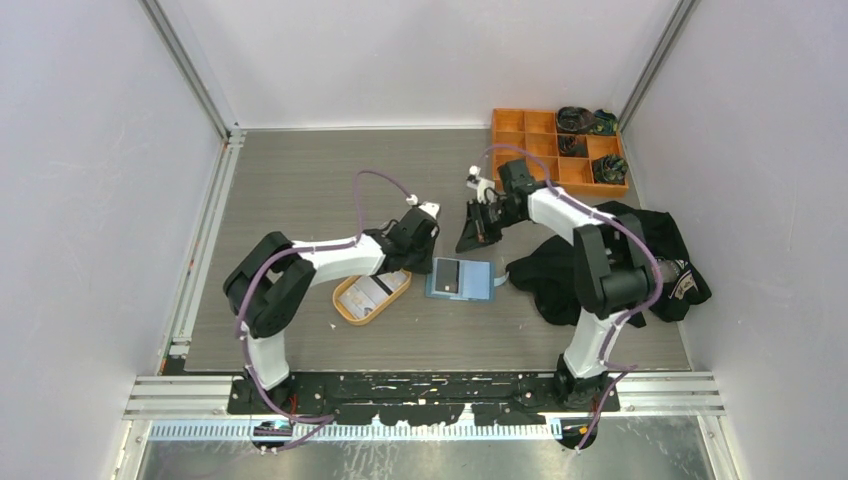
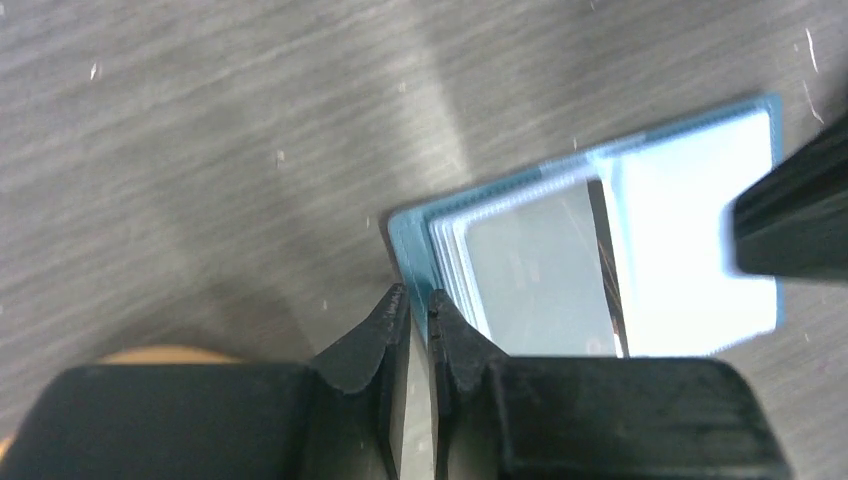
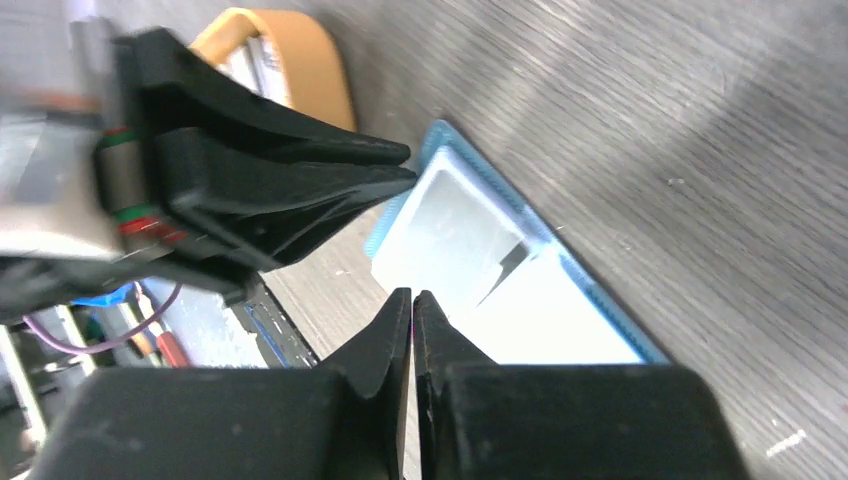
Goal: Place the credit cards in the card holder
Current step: Insert the credit card into the card holder, then pick up the credit card from the storage box.
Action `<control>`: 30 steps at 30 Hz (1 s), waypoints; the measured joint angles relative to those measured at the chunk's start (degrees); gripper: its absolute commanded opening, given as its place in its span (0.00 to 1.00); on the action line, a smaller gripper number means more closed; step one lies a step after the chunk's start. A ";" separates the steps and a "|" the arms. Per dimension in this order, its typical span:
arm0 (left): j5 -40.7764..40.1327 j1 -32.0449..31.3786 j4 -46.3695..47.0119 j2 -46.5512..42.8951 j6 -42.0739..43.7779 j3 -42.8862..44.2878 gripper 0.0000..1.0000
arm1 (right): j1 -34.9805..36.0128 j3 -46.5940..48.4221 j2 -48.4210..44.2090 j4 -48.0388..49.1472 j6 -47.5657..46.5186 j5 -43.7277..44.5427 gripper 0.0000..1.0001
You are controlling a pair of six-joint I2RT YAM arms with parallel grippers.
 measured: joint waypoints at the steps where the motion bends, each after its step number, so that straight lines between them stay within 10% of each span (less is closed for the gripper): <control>1: 0.13 -0.11 0.59 -1.25 -0.04 -1.36 0.15 | -0.37 0.00 -2.03 -0.50 -1.29 -0.31 0.12; 10: -0.31 -0.59 7.63 -24.11 1.53 -13.84 0.23 | -0.48 -2.43 -24.09 0.70 -10.67 -1.25 0.41; 16: -5.09 -0.59 13.11 -44.59 3.39 -28.09 0.64 | 1.64 -8.59 -33.59 4.96 -18.69 -1.88 0.77; 30: -16.04 0.13 3.69 -85.81 -5.66 -51.65 0.72 | 24.98 7.08 -14.21 0.79 -23.19 -0.35 0.78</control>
